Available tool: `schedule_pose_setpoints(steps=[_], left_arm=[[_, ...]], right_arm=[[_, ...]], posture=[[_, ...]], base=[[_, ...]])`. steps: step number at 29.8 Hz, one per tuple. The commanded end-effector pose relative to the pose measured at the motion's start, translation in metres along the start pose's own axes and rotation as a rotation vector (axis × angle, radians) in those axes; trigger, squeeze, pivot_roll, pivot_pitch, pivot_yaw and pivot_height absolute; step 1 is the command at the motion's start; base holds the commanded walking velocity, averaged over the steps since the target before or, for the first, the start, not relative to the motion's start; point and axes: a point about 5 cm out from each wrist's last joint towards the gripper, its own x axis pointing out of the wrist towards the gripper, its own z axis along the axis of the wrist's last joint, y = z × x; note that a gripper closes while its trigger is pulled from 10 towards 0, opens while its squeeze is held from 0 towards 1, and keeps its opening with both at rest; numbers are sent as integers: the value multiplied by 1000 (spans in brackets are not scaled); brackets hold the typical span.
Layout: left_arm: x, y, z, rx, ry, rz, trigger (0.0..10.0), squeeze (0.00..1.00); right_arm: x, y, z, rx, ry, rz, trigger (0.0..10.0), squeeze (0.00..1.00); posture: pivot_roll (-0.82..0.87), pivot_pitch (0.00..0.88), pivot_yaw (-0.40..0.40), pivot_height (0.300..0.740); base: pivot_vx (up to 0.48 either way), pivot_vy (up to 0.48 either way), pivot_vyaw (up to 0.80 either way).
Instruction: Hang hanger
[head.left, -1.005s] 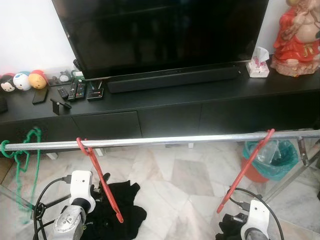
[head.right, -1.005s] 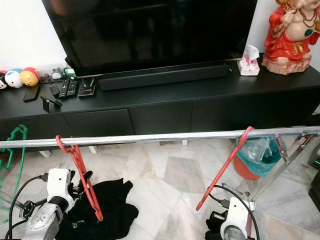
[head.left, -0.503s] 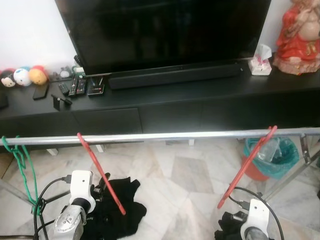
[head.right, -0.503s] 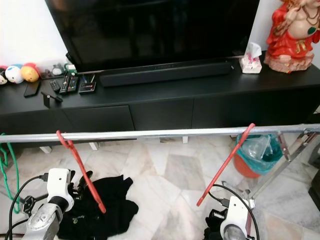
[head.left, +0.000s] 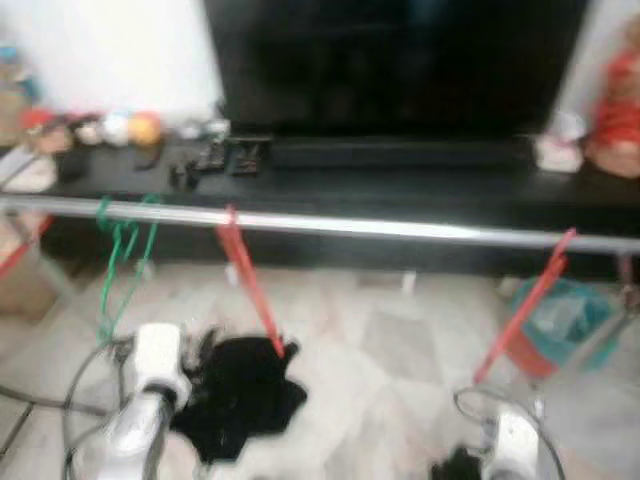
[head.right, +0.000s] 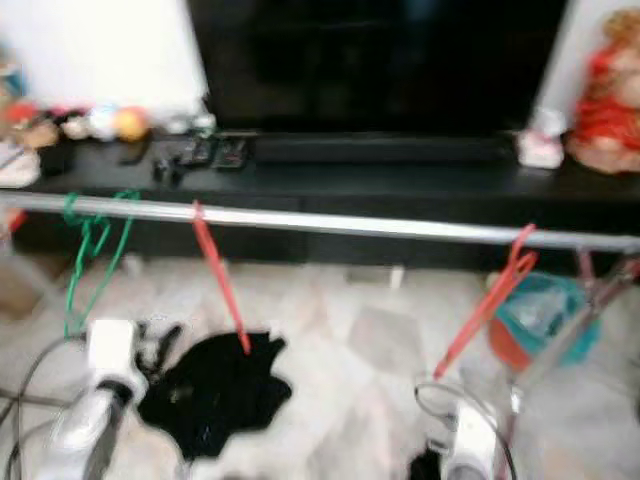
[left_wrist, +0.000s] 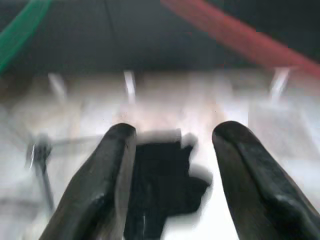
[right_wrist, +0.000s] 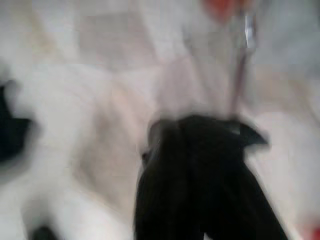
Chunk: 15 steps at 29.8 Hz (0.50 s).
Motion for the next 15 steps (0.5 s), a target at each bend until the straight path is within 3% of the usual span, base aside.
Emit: schedule_pose_setpoints(steps=[1,10,15], left_arm=[[8,6,22,30,-77,8,10000,0],[11,6,31,18,-105,-5,10000,0],[16,4,58,26,-191,-52,10000,0]], right_arm=[[-1,9,0,3,4,23,10000,0],[0,10,1,4,2,25,10000,0],[-1,12,1,6,3,28,10000,0]], posture=[[-27,0,86,740],[-25,0,89,740],[-18,0,100,740]], base=[[0,0,0],[0,0,0],[0,0,0]])
